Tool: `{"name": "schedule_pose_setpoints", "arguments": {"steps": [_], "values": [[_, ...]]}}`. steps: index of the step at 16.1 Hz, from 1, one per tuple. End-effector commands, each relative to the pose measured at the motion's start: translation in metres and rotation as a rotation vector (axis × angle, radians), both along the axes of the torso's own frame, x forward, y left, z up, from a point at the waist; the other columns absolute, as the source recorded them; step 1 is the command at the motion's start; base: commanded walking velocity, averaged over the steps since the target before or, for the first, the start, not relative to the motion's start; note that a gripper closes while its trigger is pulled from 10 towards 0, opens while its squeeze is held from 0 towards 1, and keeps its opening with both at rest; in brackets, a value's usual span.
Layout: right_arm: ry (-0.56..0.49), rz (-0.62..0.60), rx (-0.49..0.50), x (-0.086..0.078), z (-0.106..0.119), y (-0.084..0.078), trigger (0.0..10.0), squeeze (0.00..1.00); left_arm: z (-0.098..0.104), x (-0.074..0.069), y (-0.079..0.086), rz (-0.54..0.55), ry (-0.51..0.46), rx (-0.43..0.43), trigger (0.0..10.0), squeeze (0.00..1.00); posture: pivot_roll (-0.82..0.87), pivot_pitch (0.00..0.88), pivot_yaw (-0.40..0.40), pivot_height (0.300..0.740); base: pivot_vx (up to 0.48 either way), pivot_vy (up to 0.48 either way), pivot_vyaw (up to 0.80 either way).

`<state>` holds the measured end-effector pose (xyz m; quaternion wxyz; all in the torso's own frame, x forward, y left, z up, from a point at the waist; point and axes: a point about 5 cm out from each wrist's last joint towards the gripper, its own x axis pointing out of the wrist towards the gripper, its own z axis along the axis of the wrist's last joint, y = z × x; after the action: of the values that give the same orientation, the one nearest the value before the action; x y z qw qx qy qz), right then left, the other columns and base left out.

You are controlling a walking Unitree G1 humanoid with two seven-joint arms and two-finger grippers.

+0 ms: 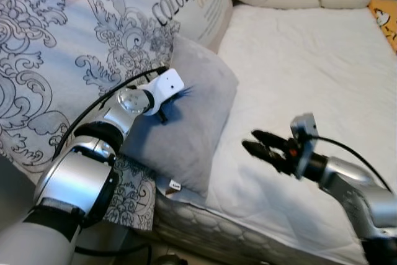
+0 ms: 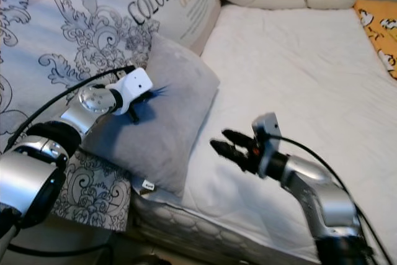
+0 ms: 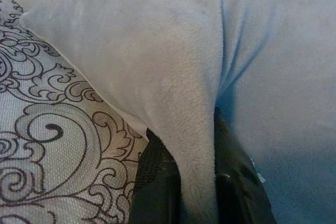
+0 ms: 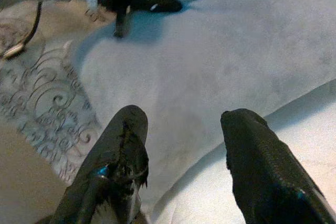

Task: Clean up the room

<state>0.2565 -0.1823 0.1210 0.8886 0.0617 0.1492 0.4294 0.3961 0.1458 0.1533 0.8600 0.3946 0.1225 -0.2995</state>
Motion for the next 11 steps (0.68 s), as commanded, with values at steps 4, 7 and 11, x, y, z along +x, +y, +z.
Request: {"name": "schedule_pose_setpoints", "arguments": {"steps": [4, 7, 11], "values": [[0.012, 0.088, -0.049, -0.018, 0.007, 0.003, 10.0, 0.0, 0.017, 0.006, 0.002, -0.014, -0.081, 0.066, 10.0, 0.0, -0.17, 0.0, 0.141, 0.74, 0.0, 0.0, 0.0], [0.014, 0.103, -0.072, -0.028, 0.013, -0.003, 10.0, 0.0, 0.023, 0.007, -0.005, -0.064, -0.127, 0.102, 10.0, 0.0, -0.19, 0.0, 0.135, 0.74, 0.0, 0.0, 0.0], [0.018, 0.094, -0.087, -0.032, 0.016, -0.003, 10.0, 0.0, 0.046, 0.014, -0.013, -0.074, -0.218, 0.127, 10.0, 0.0, -0.21, 0.0, 0.146, 0.74, 0.0, 0.0, 0.0]]}}
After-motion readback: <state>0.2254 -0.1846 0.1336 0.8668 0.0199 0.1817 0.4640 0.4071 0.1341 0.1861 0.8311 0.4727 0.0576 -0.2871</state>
